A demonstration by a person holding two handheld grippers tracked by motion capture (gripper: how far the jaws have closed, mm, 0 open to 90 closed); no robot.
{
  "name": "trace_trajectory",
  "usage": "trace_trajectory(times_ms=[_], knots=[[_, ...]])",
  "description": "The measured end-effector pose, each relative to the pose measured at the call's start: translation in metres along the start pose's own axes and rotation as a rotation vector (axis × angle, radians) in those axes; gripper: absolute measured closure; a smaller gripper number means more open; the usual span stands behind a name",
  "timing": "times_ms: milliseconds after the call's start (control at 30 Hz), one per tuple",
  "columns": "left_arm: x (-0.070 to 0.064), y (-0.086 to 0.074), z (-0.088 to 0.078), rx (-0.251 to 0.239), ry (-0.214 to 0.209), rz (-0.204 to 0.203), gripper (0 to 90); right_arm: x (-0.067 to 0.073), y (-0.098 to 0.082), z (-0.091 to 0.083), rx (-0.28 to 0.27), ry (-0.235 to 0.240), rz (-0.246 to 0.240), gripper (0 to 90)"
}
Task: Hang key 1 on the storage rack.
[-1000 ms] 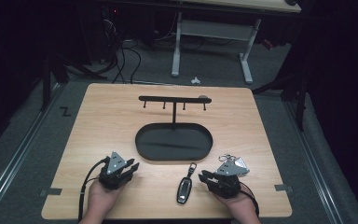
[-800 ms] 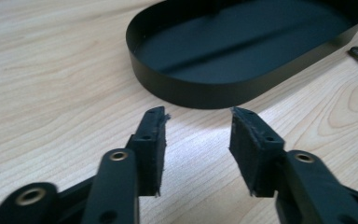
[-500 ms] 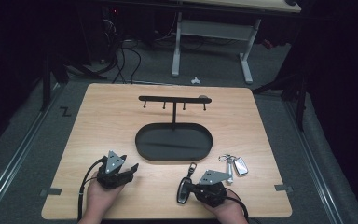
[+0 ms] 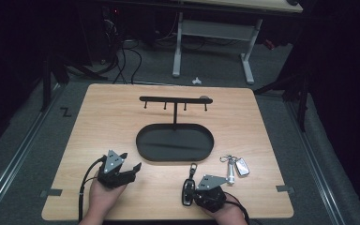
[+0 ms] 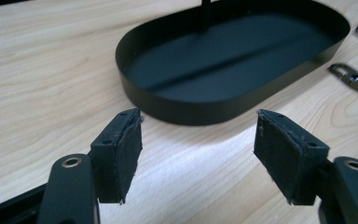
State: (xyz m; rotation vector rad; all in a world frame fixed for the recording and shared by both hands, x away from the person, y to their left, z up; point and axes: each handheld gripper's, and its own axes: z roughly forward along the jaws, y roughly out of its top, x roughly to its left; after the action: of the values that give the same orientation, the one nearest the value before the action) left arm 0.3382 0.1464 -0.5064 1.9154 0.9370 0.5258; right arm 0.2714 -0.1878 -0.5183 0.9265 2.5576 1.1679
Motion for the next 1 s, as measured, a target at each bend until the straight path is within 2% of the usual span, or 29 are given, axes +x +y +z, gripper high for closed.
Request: trace_trajectory(times_ms=[133, 333, 433, 567, 767, 1000], knots=[[-0.003, 0.006, 0.006, -0.016, -0.017, -0.005, 32.7, -0.009, -0.011, -0.013, -0.006, -0.035, 0.035, 89.8], [-0.008, 0.014, 0.018, -0.026, -0.023, 0.005, 31.4, -0.024, -0.028, -0.034, -0.009, -0.130, 0.095, 89.8], [-0.009, 0.015, 0.022, -0.035, -0.027, -0.008, 31.3, -0.028, -0.034, -0.041, -0.019, -0.160, 0.117, 89.8], [-0.009, 0.018, 0.025, -0.033, -0.028, -0.001, 30.8, -0.032, -0.038, -0.046, -0.023, -0.186, 0.134, 89.8], [-0.010, 0.018, 0.027, -0.015, -0.035, 0.004, 30.7, -0.039, -0.039, -0.048, -0.021, -0.230, 0.132, 89.8], [-0.006, 0.015, 0.022, -0.020, -0.031, -0.013, 30.6, -0.044, -0.037, -0.049, -0.032, -0.234, 0.143, 86.7]])
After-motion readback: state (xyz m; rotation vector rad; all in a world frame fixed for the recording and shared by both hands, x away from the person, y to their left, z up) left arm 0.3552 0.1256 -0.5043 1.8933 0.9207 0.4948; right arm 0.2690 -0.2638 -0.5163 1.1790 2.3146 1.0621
